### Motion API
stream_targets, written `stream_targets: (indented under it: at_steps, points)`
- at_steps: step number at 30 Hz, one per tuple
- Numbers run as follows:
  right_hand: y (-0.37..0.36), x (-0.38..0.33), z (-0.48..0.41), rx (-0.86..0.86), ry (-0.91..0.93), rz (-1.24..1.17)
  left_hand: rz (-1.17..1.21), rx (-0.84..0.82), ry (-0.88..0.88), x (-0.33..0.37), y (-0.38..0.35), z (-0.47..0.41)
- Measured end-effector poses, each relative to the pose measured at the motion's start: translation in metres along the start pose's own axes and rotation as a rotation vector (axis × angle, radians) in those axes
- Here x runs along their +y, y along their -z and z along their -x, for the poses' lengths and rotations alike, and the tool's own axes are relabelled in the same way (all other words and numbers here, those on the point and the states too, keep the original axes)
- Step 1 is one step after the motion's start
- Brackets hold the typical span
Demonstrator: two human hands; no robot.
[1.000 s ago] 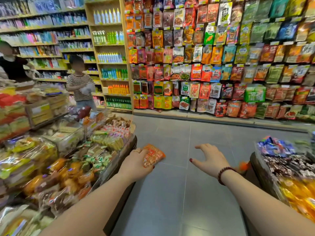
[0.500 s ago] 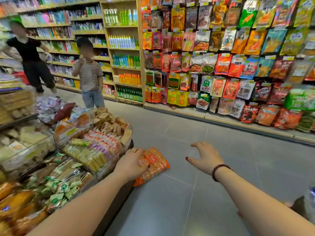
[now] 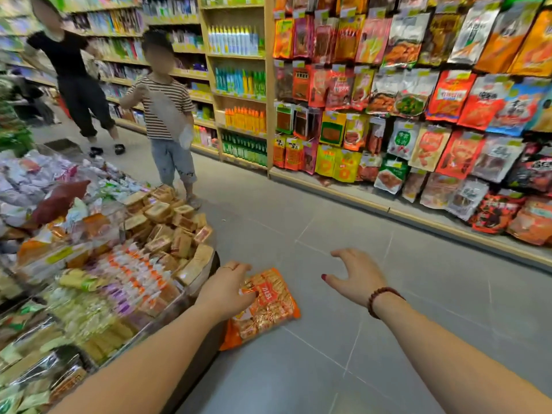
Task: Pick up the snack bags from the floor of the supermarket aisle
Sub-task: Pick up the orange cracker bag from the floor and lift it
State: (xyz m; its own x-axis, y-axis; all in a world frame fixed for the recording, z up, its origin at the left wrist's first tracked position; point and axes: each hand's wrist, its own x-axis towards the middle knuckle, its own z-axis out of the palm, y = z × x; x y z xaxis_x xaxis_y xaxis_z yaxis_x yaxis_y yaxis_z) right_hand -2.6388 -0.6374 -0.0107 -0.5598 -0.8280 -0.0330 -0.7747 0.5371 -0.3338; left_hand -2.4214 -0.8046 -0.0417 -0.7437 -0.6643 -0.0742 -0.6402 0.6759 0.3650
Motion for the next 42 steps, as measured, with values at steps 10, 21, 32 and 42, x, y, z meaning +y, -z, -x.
stream_targets:
  at_steps: [10,21,32,42]
  points:
    - [-0.003,0.038,-0.199,-0.098,0.077,0.017,0.084,-0.042,0.106,-0.001,-0.021,-0.184]
    - [-0.009,0.085,-0.381,-0.229,0.282,0.045,0.082,0.052,0.329,0.01,-0.036,-0.316]
    - [-0.021,0.102,-0.532,-0.446,0.569,-0.005,0.197,0.149,0.767,0.04,-0.066,-0.364]
    - [-0.088,0.026,-0.619,-0.637,0.794,0.08,0.347,0.254,1.07,-0.002,-0.099,-0.389]
